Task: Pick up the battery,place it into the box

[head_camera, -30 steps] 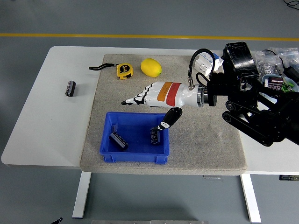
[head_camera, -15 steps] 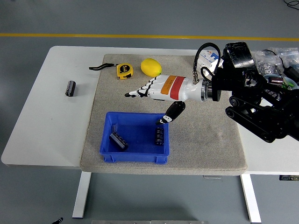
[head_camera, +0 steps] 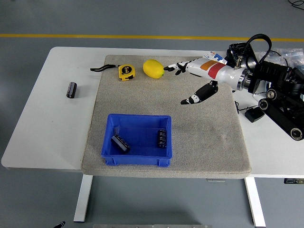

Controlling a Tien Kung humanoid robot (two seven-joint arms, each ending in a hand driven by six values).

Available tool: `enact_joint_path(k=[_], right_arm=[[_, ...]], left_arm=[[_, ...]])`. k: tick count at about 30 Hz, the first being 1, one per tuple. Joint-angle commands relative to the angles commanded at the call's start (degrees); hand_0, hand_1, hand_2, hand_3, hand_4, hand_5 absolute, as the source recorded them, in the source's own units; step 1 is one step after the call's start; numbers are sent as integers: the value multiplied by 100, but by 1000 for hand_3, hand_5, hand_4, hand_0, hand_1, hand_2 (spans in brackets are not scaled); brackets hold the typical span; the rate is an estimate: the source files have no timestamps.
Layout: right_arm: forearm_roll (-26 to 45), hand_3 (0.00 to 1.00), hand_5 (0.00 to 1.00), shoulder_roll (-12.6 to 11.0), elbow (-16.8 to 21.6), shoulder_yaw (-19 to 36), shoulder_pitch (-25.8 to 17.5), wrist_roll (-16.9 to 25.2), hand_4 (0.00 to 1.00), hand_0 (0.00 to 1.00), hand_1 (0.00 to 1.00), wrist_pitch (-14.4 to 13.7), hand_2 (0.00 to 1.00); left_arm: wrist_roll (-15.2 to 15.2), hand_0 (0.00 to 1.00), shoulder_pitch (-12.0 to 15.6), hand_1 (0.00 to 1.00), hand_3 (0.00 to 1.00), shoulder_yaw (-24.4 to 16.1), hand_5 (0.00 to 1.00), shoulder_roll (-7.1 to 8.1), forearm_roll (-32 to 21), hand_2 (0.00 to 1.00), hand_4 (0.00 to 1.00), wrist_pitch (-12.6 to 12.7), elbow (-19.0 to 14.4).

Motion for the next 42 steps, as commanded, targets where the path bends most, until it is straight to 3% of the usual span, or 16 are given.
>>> enact_joint_path(k=[4, 5, 9, 10, 11, 16, 17, 21, 22, 23, 28, 29, 33, 35, 42], right_arm=[[967, 890, 278, -263, -24, 440, -333, -513, 920, 738, 738, 55, 819], [1191, 880, 354, -307, -19, 507, -390, -590, 931, 746, 746, 63, 830], [2159, 880, 354, -553, 77, 968, -772, -919, 931, 746, 746, 117, 830], [2420, 880, 354, -614, 118, 1138, -895, -1006, 931, 746, 746, 117, 830], [2643, 878, 467, -660, 155, 1300, -1006, -1079, 959, 758, 753, 116, 836], [3810, 878, 467, -900, 442, 2180, -1518, -1402, 959, 758, 753, -33, 836], [3958, 884, 540, -938, 492, 2308, -1594, -1447, 998, 787, 779, -41, 848], [4596, 884, 540, -1064, 741, 2830, -1949, -1627, 998, 787, 779, 5, 848], [4730, 884, 540, -1074, 788, 2911, -2018, -1665, 998, 787, 779, 19, 848], [4944, 877, 819, -1084, 868, 3060, -2139, -1737, 998, 818, 799, 55, 852], [5841, 877, 819, -1106, 1149, 3653, -2620, -1933, 998, 818, 799, 192, 852], [5928, 876, 895, -1104, 1190, 3777, -2732, -1953, 998, 836, 804, 225, 850], [6242, 876, 895, -1041, 1319, 4190, -3188, -2092, 998, 836, 804, 375, 850], [6289, 876, 941, -953, 1382, 4409, -3431, -2150, 998, 846, 807, 412, 853], [5958, 864, 949, -593, 1310, 4900, -3901, -2159, 998, 841, 807, 379, 846]], left_arm=[[2, 739, 11, 839, 674, -16, 631, -3, 16, 854, 773, -3, 5], [4, 739, 13, 839, 675, -24, 630, -4, 29, 853, 773, -4, 5], [1, 739, 21, 839, 675, -51, 630, -12, 55, 853, 773, -7, 13], [-2, 739, 20, 839, 675, -56, 630, -15, 62, 853, 773, -8, 16], [-3, 741, 19, 839, 673, -63, 630, -18, 71, 854, 772, -10, 18], [-5, 741, 17, 839, 673, -114, 630, -30, 146, 854, 772, -23, 31], [-3, 745, 20, 839, 674, -136, 630, -30, 177, 853, 772, -29, 35], [-5, 745, 29, 839, 674, -180, 630, -32, 244, 853, 772, -39, 49], [-3, 745, 29, 839, 674, -193, 630, -31, 262, 853, 772, -44, 51], [1, 748, 23, 839, 673, -208, 630, -29, 296, 854, 769, -50, 56], [0, 748, -29, 839, 673, -283, 630, -40, 417, 854, 769, -49, 83], [-4, 759, -33, 838, 670, -291, 630, -40, 424, 853, 767, -50, 88], [-24, 759, -33, 838, 670, -323, 630, -37, 451, 853, 767, -55, 108], [-33, 761, -31, 838, 670, -342, 629, -36, 468, 852, 767, -57, 117], [19, 770, -24, 835, 668, -538, 636, -49, 739, 851, 768, -52, 119]])
